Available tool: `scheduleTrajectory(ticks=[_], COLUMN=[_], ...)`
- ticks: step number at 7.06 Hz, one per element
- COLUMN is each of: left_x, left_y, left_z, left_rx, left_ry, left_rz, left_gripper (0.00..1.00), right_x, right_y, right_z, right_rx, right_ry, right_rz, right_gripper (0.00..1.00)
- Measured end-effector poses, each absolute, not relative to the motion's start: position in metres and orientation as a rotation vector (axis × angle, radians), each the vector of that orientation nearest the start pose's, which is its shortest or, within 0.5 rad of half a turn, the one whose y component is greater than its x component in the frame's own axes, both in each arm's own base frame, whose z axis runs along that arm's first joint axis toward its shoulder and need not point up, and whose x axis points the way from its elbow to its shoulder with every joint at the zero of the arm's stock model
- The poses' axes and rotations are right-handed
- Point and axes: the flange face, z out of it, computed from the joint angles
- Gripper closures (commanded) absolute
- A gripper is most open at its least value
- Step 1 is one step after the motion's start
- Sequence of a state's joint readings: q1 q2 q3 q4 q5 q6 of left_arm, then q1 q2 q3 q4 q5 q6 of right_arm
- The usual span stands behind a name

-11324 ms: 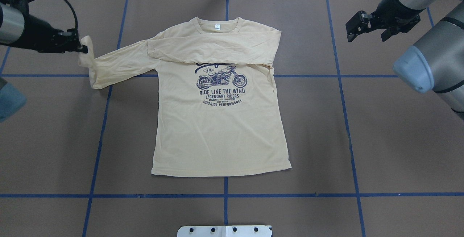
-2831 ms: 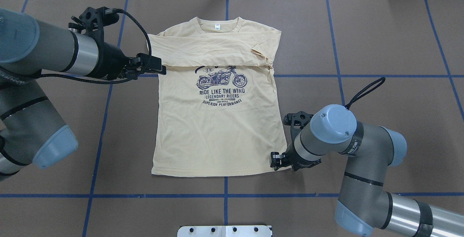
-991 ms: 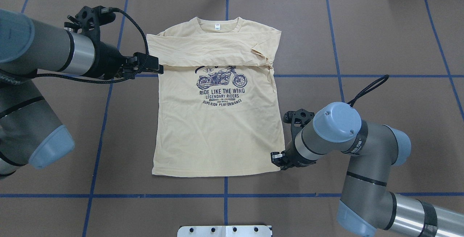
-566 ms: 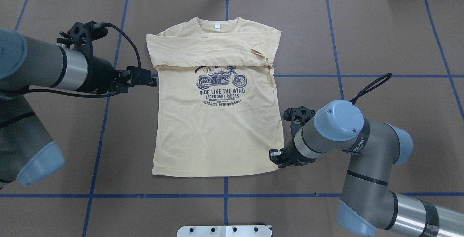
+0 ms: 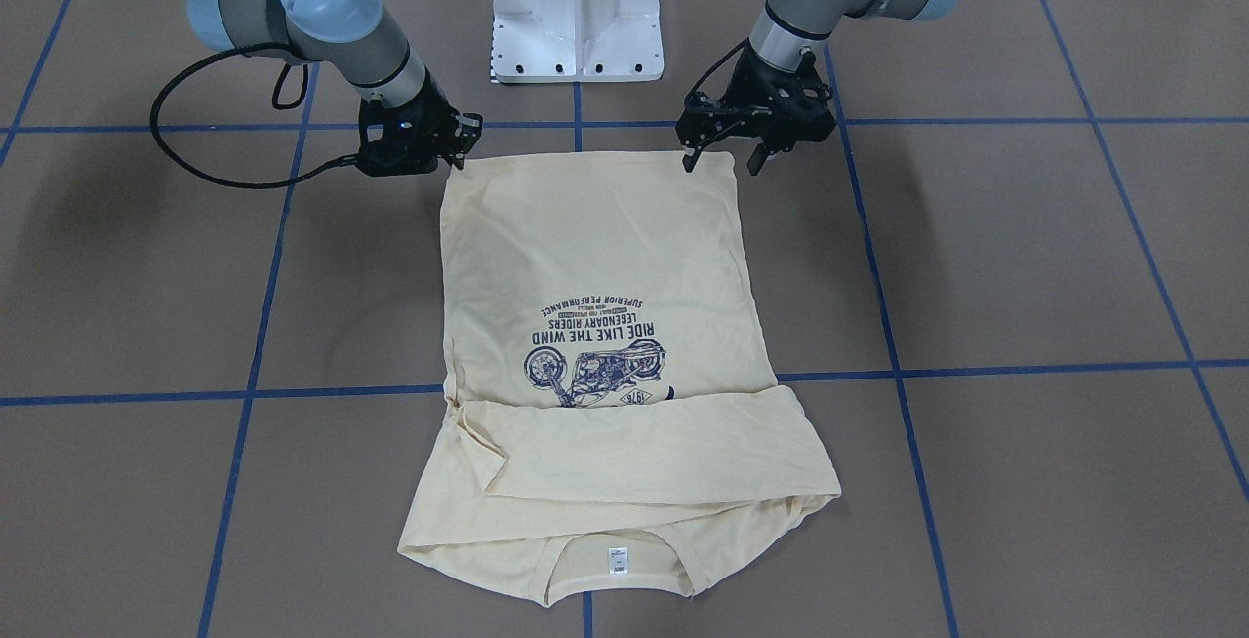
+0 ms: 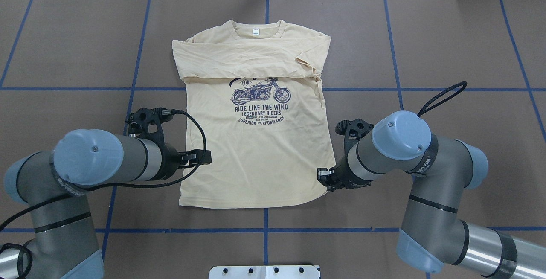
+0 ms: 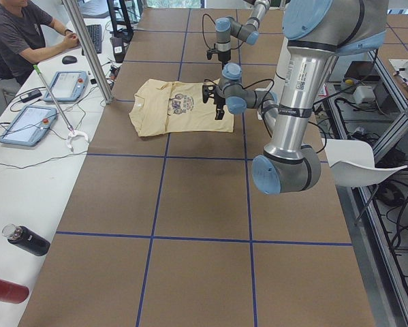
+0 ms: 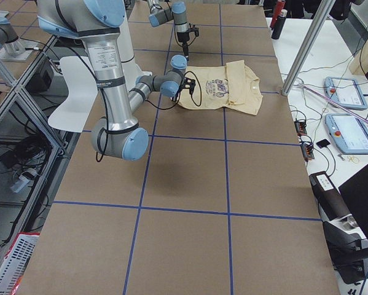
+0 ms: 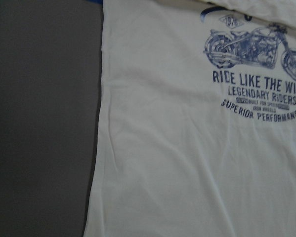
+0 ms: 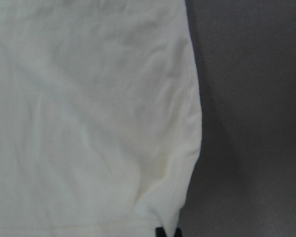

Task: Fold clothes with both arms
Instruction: 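Hold both grippers at the shirt's lower edges near the hem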

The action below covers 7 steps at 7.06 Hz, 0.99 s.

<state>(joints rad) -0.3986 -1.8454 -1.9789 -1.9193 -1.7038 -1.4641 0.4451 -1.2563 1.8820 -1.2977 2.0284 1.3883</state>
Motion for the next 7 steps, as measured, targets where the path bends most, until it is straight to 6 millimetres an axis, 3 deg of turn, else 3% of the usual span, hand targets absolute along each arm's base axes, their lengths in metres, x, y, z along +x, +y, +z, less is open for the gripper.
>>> scheduleTrajectory(ticks=[3,7], left_x=[0.492,0.500], left_y=[-0.309,-0.300], left_z=[0.317,0.331], left_rx=[0.119,0.103], left_ry=[0.961,0.916], left_rz=[-0.174,-0.160], left_gripper=[0.11,0.18], right_x=[-0.485,-0.485], right_y=[-0.336,-0.338], right_z=[0.307,0.300], right_rx=[-0.128,-0.124], right_ry=[-0.982,-0.993], right_rz=[0.042,0.043], right_gripper=[1.00,1.00])
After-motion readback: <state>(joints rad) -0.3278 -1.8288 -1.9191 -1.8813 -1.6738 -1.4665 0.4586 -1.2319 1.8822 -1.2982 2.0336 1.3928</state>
